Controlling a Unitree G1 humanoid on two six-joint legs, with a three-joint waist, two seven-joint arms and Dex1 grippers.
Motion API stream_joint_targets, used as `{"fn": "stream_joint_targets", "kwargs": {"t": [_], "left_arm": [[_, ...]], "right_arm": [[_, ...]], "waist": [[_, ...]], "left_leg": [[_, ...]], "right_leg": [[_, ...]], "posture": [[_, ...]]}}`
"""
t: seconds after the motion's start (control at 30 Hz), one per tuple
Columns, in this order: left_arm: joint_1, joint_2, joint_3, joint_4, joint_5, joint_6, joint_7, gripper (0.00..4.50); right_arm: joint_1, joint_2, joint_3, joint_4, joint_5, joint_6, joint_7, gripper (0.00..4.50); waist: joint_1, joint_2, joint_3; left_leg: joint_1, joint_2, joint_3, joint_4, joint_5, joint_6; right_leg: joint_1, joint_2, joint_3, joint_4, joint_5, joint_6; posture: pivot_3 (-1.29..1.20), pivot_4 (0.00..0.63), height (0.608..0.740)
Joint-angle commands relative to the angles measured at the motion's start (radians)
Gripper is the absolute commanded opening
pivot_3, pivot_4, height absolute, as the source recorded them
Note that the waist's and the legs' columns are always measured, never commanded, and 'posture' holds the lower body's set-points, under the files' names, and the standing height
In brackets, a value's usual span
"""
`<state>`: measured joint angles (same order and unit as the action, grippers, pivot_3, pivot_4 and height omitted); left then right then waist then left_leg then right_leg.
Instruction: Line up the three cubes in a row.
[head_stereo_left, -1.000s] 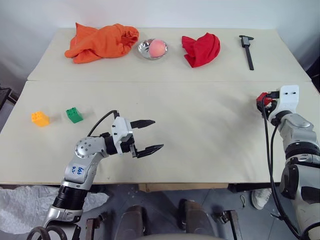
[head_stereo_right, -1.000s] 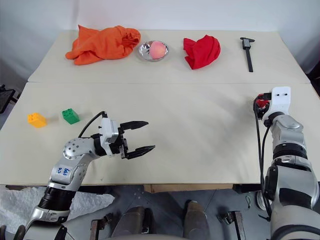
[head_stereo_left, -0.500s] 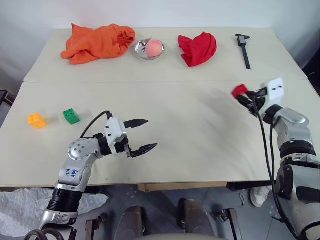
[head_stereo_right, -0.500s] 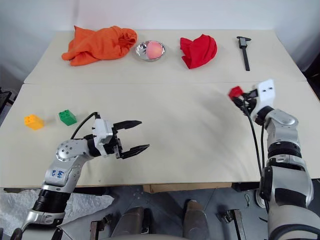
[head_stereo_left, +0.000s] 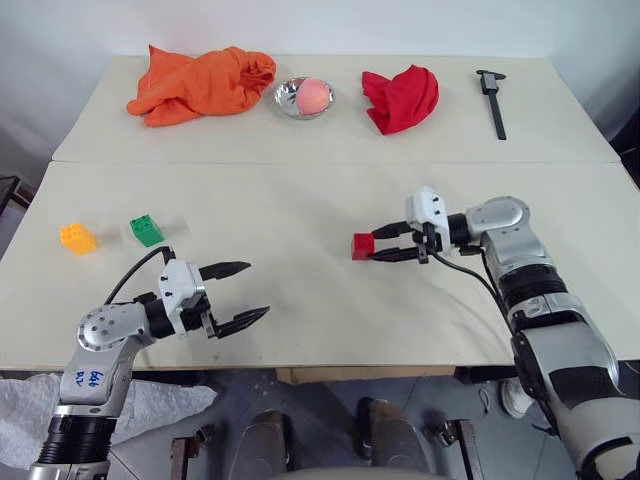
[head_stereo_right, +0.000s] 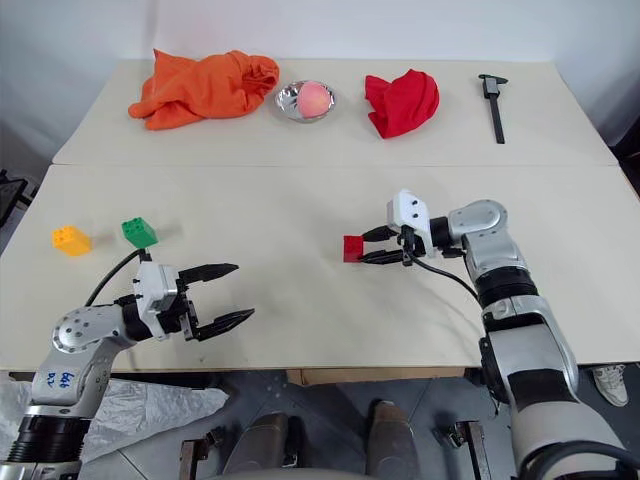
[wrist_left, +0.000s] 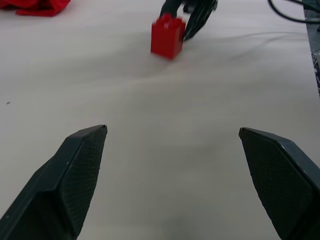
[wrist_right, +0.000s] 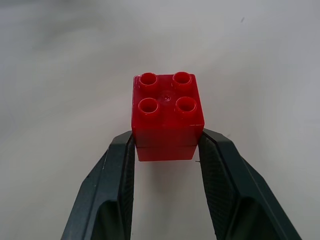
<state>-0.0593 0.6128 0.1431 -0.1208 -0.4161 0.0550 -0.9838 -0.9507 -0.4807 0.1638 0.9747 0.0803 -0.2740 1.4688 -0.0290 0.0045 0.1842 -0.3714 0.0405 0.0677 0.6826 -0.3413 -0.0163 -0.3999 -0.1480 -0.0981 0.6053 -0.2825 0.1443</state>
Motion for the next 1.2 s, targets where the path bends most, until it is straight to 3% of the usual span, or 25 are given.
{"fn": "stream_joint_targets", "kwargs": {"t": [0.03, 0.33, 0.47, 0.7, 0.8, 0.93, 1.2], "left_arm": [[0.028, 0.006, 0.034, -0.059, -0.024, 0.007, 0.020, 4.50], [0.176, -0.018, 0.169, -0.118, -0.042, 0.001, 0.112, 4.50], [0.323, -0.140, 0.387, -0.102, -0.023, -0.109, 0.295, 4.50], [0.516, -0.390, 0.611, -0.127, -0.058, -0.192, 0.558, 4.50], [0.556, -0.446, 0.600, -0.154, -0.058, -0.207, 0.585, 4.50], [0.538, -0.447, 0.531, -0.220, -0.049, -0.123, 0.638, 4.50], [0.251, -0.436, 0.332, -0.402, 0.096, 0.232, 0.984, 4.50]], "right_arm": [[-0.043, 0.016, -0.015, 0.065, -0.016, -0.039, -0.021, 1.45], [-0.026, -0.011, -0.100, 0.038, 0.053, -0.127, 0.037, 4.44], [0.078, -0.059, -0.194, -0.148, 0.245, -0.028, 0.139, 4.47], [0.369, -0.018, -0.264, -0.547, 0.398, 0.018, 0.044, 4.47], [0.438, -0.015, -0.266, -0.633, 0.412, 0.107, -0.030, 4.47], [0.476, -0.025, -0.259, -0.661, 0.405, 0.136, -0.046, 4.47], [0.491, -0.104, -0.257, -0.623, 0.396, 0.258, -0.019, 4.47]], "waist": [[-0.003, 0.000, 0.000], [-0.004, 0.000, 0.000], [-0.002, 0.000, 0.000], [0.003, -0.001, 0.000], [0.004, -0.002, 0.000], [0.015, -0.004, -0.001], [0.031, -0.005, -0.002]], "left_leg": [[0.000, 0.000, 0.000, 0.000, 0.000, 0.000], [0.001, 0.001, 0.000, 0.000, 0.000, 0.000], [0.000, 0.001, 0.000, -0.001, -0.001, 0.000], [0.001, 0.003, 0.001, 0.000, -0.004, 0.000], [0.001, 0.003, 0.002, 0.000, -0.006, 0.000], [0.002, 0.004, 0.001, 0.001, -0.006, 0.000], [0.001, 0.004, 0.001, 0.002, -0.005, 0.000]], "right_leg": [[0.000, 0.000, 0.000, 0.000, 0.000, 0.000], [0.000, 0.000, 0.000, 0.001, 0.000, 0.000], [0.000, 0.000, 0.000, -0.001, 0.000, 0.000], [0.002, 0.000, -0.004, -0.003, 0.000, 0.000], [0.002, 0.000, -0.004, -0.004, 0.000, 0.000], [0.002, 0.000, -0.004, -0.004, 0.000, -0.001], [0.002, 0.000, -0.004, -0.002, 0.000, -0.002]], "posture": [[0.00, 0.150, 0.740], [0.00, 0.150, 0.740], [0.00, 0.150, 0.740], [0.00, 0.150, 0.740], [0.00, 0.150, 0.740], [0.00, 0.150, 0.740], [0.00, 0.150, 0.740]]}}
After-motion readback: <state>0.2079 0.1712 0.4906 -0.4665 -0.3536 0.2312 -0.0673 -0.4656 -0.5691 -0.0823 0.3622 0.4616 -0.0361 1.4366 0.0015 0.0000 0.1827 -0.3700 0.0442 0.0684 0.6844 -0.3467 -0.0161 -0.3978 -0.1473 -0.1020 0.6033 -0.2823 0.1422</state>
